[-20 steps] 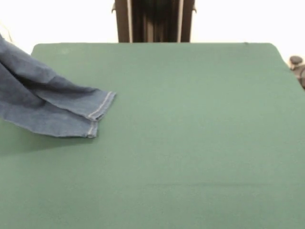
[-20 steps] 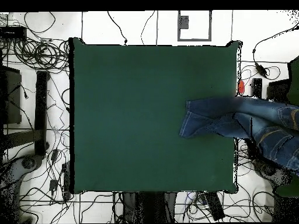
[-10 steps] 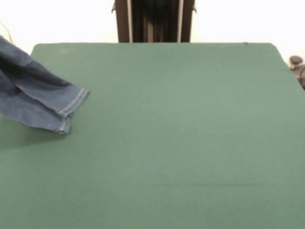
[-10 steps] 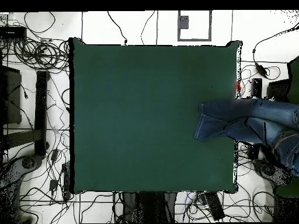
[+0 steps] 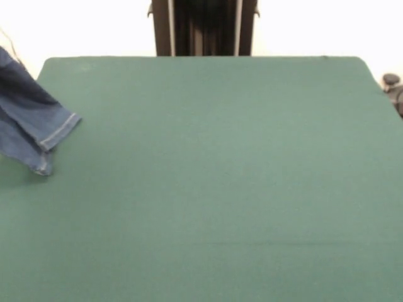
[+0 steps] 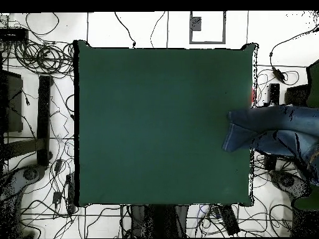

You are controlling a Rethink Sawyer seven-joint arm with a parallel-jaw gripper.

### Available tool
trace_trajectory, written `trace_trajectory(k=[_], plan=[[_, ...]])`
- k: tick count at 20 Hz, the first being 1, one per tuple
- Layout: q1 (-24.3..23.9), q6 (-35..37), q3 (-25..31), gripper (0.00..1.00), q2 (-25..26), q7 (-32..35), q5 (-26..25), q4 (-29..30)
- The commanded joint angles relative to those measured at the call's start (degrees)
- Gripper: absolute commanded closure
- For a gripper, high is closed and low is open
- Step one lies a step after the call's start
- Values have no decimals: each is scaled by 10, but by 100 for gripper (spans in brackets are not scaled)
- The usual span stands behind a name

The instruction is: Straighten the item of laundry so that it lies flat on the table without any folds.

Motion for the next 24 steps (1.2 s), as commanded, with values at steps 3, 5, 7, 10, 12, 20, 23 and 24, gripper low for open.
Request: trace_trajectory(k=[3, 5, 7, 10, 12, 20, 23, 24], plan=[[-3, 56, 60, 100, -7, -209, -17, -36], [-5, 50, 58, 100, -8, -211, -15, -34], [-7, 45, 56, 100, -8, -214, -12, -32], [-11, 38, 53, 100, -9, -216, -9, -24], [-14, 32, 51, 100, -13, -219, -6, -17], [-18, 29, 52, 100, -18, -222, -4, -12], [-19, 34, 54, 100, -17, -226, -7, -17], [-19, 33, 55, 100, -18, -226, -7, -17]])
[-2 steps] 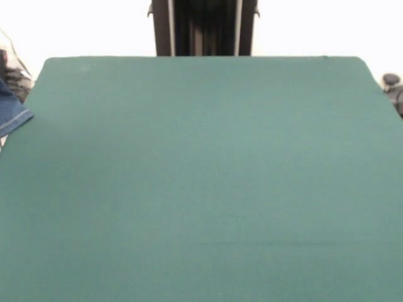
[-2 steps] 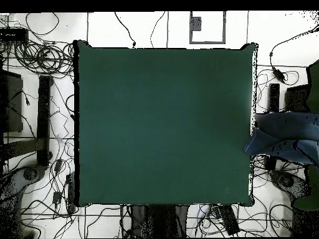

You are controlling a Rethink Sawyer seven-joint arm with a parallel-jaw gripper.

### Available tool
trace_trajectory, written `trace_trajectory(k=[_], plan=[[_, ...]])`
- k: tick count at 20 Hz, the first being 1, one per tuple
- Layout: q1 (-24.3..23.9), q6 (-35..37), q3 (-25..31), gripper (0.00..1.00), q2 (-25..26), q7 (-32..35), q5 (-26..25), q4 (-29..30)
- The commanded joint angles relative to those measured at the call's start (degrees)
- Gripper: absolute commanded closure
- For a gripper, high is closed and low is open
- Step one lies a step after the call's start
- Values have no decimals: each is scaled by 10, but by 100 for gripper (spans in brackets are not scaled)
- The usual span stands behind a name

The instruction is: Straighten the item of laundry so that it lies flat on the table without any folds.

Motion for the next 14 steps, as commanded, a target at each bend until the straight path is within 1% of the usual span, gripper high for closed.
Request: trace_trajectory(k=[1, 4, 10, 14], plan=[[14, 25, 55, 100, -15, -168, -2, 11], [8, 17, 56, 100, -16, -171, 2, 17], [5, 32, 66, 100, -1, -183, -3, -13], [4, 21, 66, 100, -4, -179, 1, -1]])
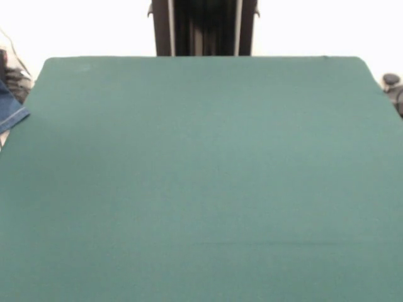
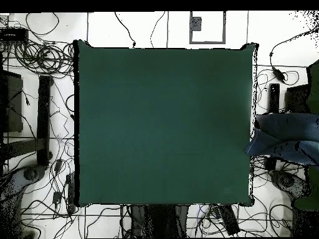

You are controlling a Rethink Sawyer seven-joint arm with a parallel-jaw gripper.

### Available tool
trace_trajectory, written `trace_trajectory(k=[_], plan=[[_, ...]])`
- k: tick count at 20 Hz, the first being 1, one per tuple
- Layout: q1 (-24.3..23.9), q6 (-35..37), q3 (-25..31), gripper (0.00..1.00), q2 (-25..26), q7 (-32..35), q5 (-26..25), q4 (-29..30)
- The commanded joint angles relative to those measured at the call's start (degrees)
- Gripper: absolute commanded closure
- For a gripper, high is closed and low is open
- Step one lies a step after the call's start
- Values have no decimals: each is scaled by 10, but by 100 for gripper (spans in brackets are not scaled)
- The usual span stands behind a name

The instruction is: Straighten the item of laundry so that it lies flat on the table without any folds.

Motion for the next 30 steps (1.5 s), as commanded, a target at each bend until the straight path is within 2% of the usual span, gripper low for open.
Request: trace_trajectory(k=[1, 9, 15, 20, 25, 30], plan=[[6, 20, 64, 100, -4, -179, 1, 1], [7, 63, 81, 100, 15, -204, -17, -63], [3, 25, 71, 100, 7, -186, 1, -15], [7, 53, 73, 100, 10, -200, -12, -46], [5, -50, 54, 100, -13, -137, 19, 83], [5, -141, 46, 100, -26, -82, 37, 183]])
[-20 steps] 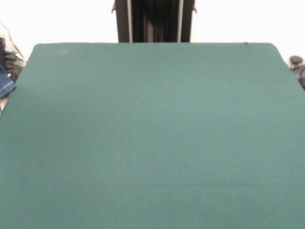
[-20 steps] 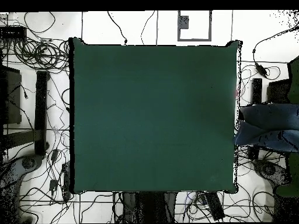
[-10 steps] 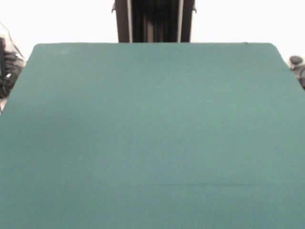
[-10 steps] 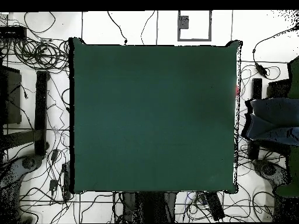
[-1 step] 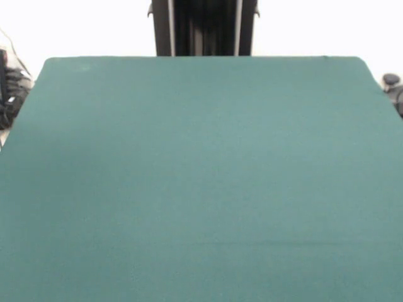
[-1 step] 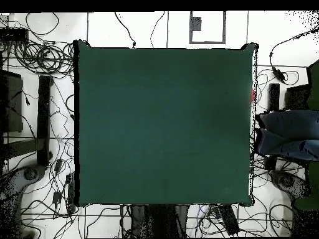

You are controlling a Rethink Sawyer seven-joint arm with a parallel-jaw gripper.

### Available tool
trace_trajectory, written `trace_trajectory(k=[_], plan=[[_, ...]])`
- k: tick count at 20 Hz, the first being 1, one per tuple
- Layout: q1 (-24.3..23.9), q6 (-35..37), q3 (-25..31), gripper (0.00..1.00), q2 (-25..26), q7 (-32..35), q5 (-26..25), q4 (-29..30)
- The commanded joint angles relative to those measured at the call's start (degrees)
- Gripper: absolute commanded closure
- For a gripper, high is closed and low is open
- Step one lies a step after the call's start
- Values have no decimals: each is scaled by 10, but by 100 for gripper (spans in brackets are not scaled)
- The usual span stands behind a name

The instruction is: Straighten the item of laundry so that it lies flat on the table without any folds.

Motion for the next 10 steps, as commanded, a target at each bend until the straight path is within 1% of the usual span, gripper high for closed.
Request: trace_trajectory(k=[1, 6, 10], plan=[[5, -121, 35, 100, -16, -70, 33, 184], [-3, -195, 42, 100, -11, -32, 52, 249], [-7, -245, 47, 100, 0, -8, 60, 283]])
